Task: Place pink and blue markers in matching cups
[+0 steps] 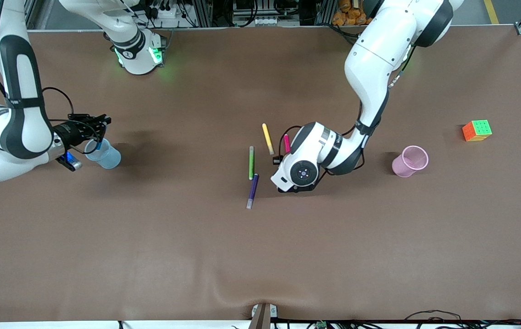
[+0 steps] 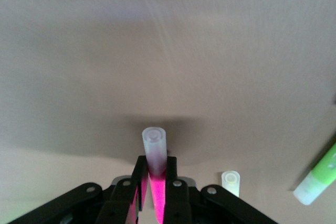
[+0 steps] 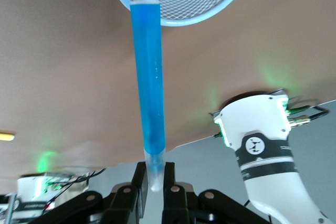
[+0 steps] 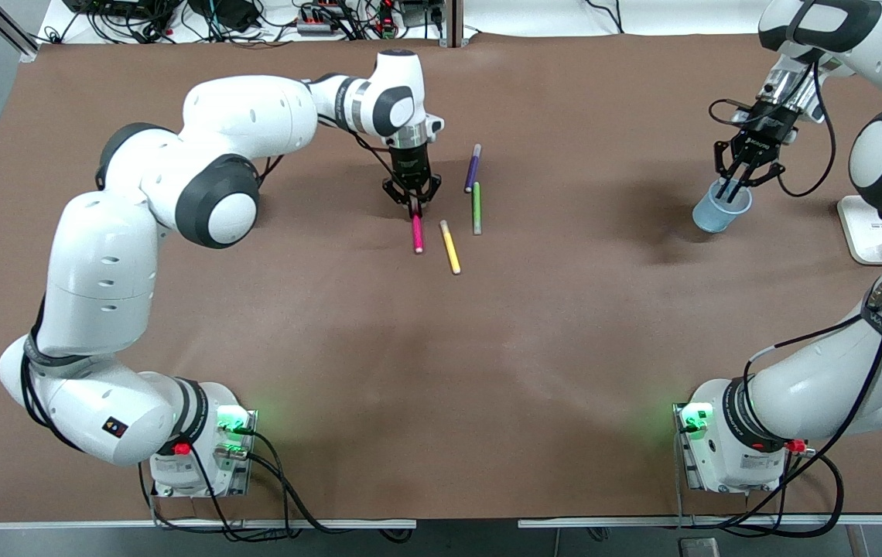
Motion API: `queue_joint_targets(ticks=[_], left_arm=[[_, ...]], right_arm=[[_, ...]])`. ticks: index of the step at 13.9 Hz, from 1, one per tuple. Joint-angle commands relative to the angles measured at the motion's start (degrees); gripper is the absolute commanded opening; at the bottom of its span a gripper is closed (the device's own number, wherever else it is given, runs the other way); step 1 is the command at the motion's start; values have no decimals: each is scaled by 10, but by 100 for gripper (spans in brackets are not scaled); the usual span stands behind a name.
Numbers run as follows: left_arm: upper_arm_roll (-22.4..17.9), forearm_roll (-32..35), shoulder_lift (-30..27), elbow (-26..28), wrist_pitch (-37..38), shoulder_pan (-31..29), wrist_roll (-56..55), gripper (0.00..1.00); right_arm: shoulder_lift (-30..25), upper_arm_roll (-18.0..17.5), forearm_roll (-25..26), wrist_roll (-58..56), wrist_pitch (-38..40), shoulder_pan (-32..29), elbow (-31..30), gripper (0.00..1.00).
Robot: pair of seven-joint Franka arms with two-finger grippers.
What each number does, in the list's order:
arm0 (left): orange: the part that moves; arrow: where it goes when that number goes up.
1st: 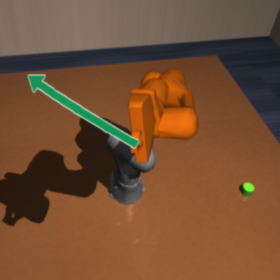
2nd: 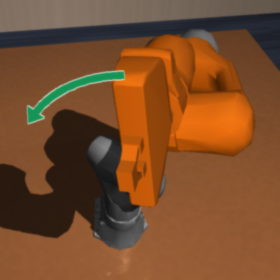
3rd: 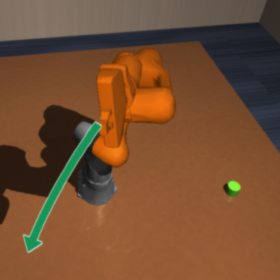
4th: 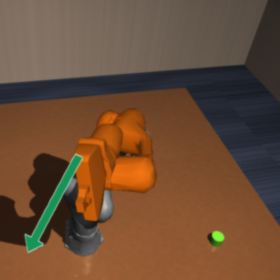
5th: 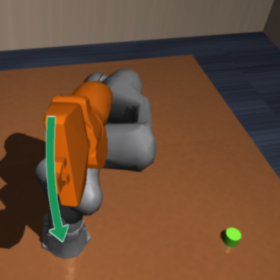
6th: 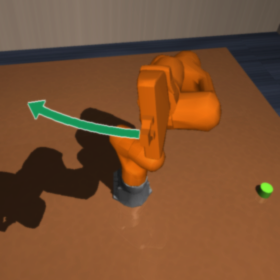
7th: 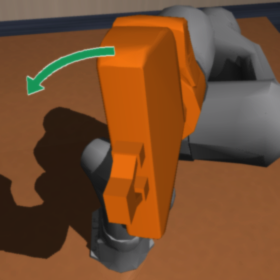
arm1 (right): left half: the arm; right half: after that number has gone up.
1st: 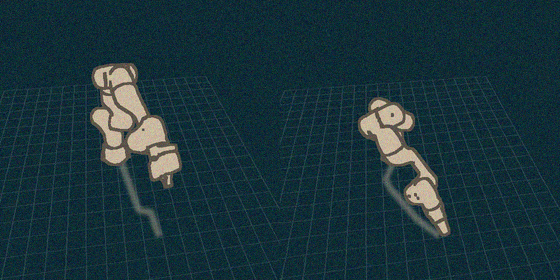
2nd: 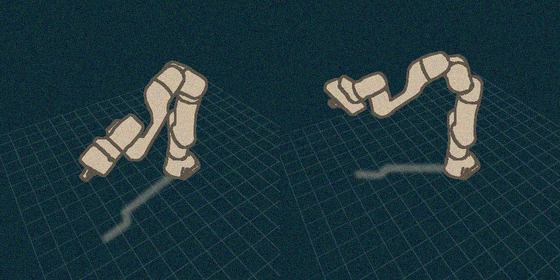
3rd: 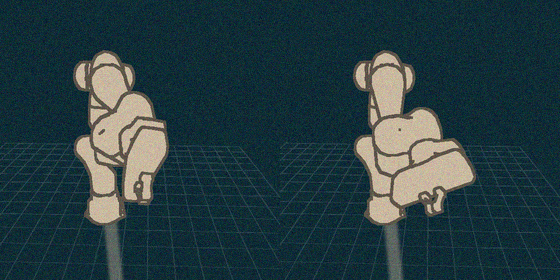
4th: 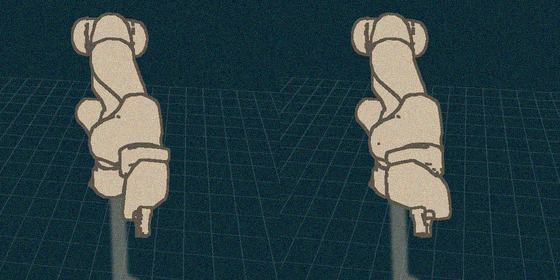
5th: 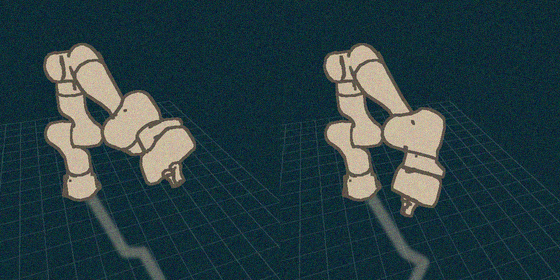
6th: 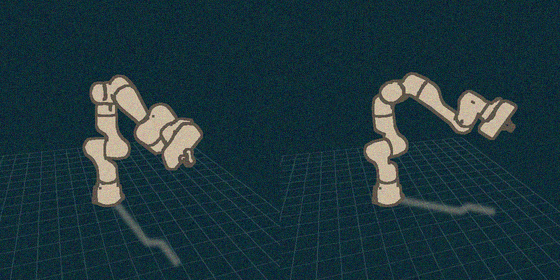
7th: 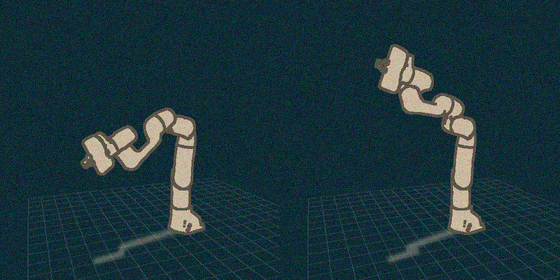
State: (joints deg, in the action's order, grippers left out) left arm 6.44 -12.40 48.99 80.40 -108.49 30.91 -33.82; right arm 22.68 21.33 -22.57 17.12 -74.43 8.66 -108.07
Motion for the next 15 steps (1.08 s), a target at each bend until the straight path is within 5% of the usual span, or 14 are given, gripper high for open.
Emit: queue_joint_targets(ticks=[1, 5, 10, 11, 12, 13, 14, 15], left_arm=[[-21, 10, -73, 4, 56, -18, -12, 0], [-33, 12, -168, 5, 142, -67, -6, 0], [-32, 127, -277, 67, 174, -103, -10, 0], [-28, 128, -290, 74, 173, -123, -5, 0], [-28, 128, -303, 85, 171, -133, -1, 0], [-28, 133, -318, 103, 162, -144, 1, 0], [-28, 134, -340, 131, 142, -155, 6, 0], [-28, 133, -367, 164, 114, -171, 25, 0]], right_arm=[[-1, 6, -24, -11, 9, -8, -14, 0], [4, 21, -18, -23, 0, -8, -13, 0], [45, 41, -24, -81, -15, -8, -11, 0], [48, 41, -24, -82, -21, -8, -11, 13], [51, 41, -24, -83, -26, -8, -9, 37], [51, 41, -24, -83, -26, -8, -7, 76], [51, 41, -24, -83, -26, -7, 0, 100], [51, 41, -24, -82, -25, -6, 7, 100]])
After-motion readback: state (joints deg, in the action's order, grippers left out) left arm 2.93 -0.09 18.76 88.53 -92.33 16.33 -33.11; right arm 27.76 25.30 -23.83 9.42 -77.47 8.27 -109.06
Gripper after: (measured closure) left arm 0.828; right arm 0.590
